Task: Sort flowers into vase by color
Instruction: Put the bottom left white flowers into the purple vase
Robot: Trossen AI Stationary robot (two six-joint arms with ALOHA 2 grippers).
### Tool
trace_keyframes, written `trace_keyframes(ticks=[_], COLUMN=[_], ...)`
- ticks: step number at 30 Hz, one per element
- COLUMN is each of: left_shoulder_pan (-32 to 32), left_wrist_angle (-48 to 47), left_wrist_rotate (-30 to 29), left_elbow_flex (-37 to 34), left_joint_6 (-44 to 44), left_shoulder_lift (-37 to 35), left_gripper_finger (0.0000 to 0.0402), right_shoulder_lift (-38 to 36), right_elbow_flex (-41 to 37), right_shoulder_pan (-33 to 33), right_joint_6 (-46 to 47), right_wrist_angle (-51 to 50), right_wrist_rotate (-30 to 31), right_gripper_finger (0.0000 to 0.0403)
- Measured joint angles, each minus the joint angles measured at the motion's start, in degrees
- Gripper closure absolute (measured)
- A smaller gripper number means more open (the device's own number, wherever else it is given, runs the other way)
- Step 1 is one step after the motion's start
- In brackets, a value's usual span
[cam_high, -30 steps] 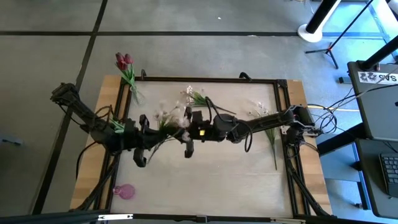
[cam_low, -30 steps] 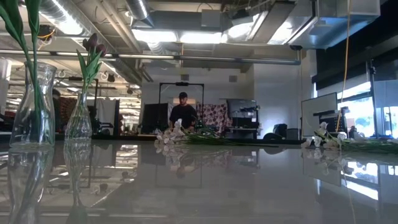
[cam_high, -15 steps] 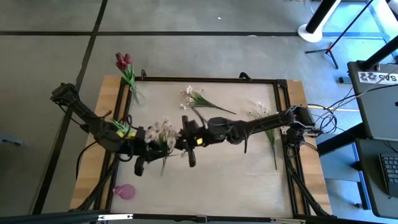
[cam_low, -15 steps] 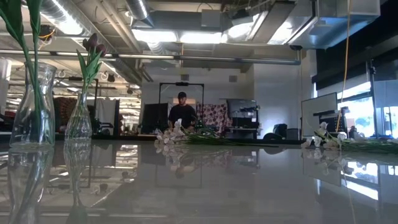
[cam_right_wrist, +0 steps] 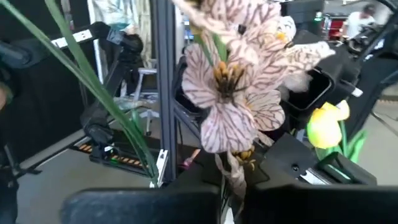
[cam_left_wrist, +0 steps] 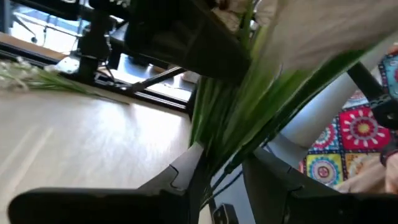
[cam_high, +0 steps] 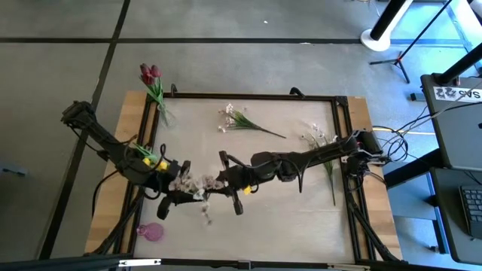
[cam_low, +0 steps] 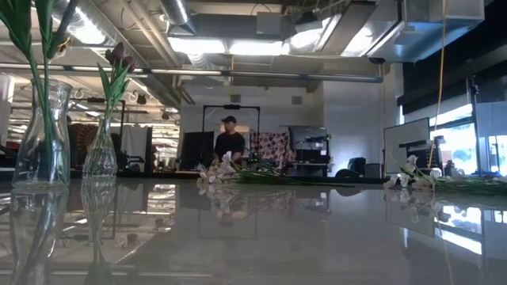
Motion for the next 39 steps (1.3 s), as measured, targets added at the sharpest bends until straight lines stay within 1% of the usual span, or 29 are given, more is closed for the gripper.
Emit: trace_keyframes(ticks=[4,7,11,14,18,22,25,27,31,34,39], left_shoulder_pan=[0.0,0.1,1.3,2.2,3.1,3.6,4.1,4.3,4.3,4.3,3.7], left_wrist_angle=[1.9,2.4,2.5,2.5,2.5,2.5,2.5,2.6,2.6,2.7,2.7], left_wrist_rotate=[1.9,2.2,1.8,0.5,0.2,-0.7,-1.2,-1.2,-1.6,-2.6,-3.5], left_elbow_flex=[0.0,0.0,0.0,0.0,0.0,0.0,0.0,0.0,0.0,0.0,0.0], left_joint_6=[4.2,7.0,8.3,8.4,9.9,10.7,10.9,10.9,10.9,11.0,14.6], left_shoulder_lift=[1.7,2.4,2.5,2.5,2.5,2.5,2.5,2.5,2.5,2.5,2.3], left_gripper_finger=[0.0302,0.0302,0.0302,0.0302,0.0302,0.0305,0.032,0.0339,0.0388,0.0391,0.0395], right_shoulder_lift=[0.2,0.2,0.2,0.2,0.2,0.2,0.2,0.2,0.2,0.2,-0.8], right_elbow_flex=[0.0,0.0,0.0,0.0,0.0,0.0,0.0,0.0,0.0,0.0,0.0], right_shoulder_pan=[0.0,0.0,0.0,0.0,0.0,0.0,0.0,0.0,0.0,0.0,1.1], right_joint_6=[-2.9,-6.2,-8.6,-8.9,-9.0,-8.8,-7.1,-5.7,-4.1,-3.8,-1.0], right_wrist_angle=[-0.1,-0.2,-0.2,-0.2,-0.3,-0.3,-0.3,-0.3,-0.1,0.6,1.4], right_wrist_rotate=[-2.5,-4.5,-4.7,-2.0,0.8,2.1,2.4,2.5,5.0,5.8,5.9], right_gripper_finger=[0.0395,0.0398,0.0399,0.0395,0.0396,0.0395,0.0389,0.0382,0.0361,0.033,0.0267])
